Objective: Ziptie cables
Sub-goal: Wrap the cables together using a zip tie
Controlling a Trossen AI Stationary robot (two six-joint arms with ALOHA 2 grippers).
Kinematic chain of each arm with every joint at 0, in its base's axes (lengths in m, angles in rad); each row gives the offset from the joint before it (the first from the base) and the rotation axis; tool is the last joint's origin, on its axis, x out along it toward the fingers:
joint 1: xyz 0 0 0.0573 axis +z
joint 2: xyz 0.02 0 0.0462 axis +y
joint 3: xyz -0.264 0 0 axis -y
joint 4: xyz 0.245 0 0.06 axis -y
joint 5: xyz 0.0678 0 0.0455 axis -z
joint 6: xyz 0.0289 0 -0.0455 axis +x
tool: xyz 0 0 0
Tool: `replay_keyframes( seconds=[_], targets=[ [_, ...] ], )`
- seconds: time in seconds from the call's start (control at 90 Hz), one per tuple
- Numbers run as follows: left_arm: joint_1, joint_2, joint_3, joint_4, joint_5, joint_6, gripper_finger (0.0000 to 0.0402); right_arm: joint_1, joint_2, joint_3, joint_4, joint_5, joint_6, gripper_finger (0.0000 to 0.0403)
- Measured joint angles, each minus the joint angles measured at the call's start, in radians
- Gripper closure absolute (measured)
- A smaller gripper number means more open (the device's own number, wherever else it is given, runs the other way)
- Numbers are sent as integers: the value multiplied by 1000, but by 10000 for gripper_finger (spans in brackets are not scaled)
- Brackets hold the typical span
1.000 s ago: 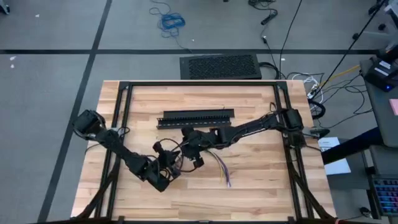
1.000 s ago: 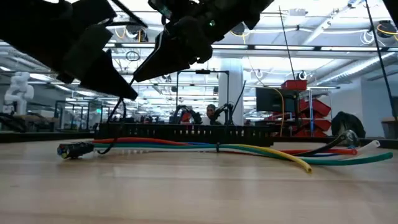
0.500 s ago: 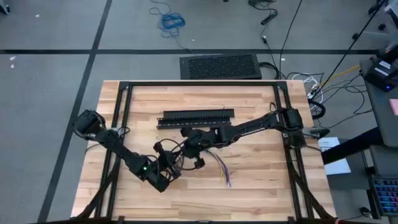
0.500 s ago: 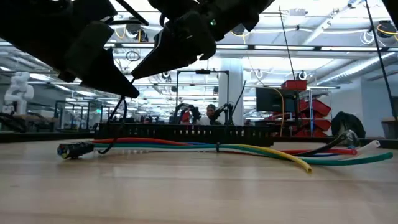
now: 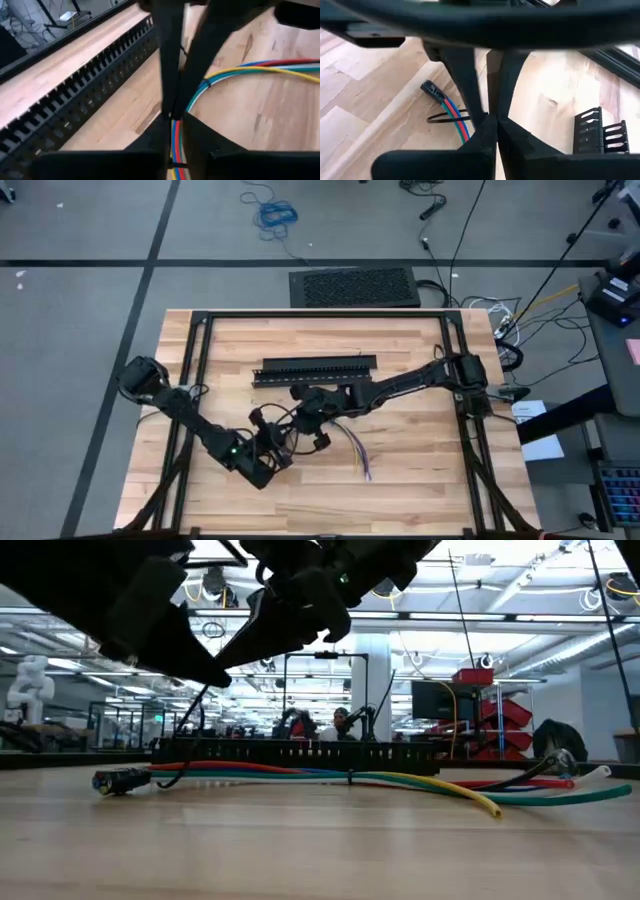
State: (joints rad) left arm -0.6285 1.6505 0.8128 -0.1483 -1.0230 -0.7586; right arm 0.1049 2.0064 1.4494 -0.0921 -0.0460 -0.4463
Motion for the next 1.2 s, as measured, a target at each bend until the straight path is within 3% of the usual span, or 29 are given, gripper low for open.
replay_keyframes(
  seconds=[0.2, 0.433, 0.656, 0.922, 1.2],
  targets=[
    [1, -21, 41, -88, 100, 58, 286, 6, 0, 0, -15, 29, -36, 403],
    [-3, -89, 54, -338, 218, 110, 274, 8, 1, 0, -71, 57, -176, 403],
    [30, -126, 49, -316, 259, 294, 274, 14, 1, 0, -82, -31, -268, 403],
    [115, -127, -14, -114, 521, 404, 274, 45, 1, 0, -41, -29, -370, 403],
    [137, -128, -29, -129, 575, 428, 274, 54, 1, 0, -52, 0, -385, 403]
  ],
)
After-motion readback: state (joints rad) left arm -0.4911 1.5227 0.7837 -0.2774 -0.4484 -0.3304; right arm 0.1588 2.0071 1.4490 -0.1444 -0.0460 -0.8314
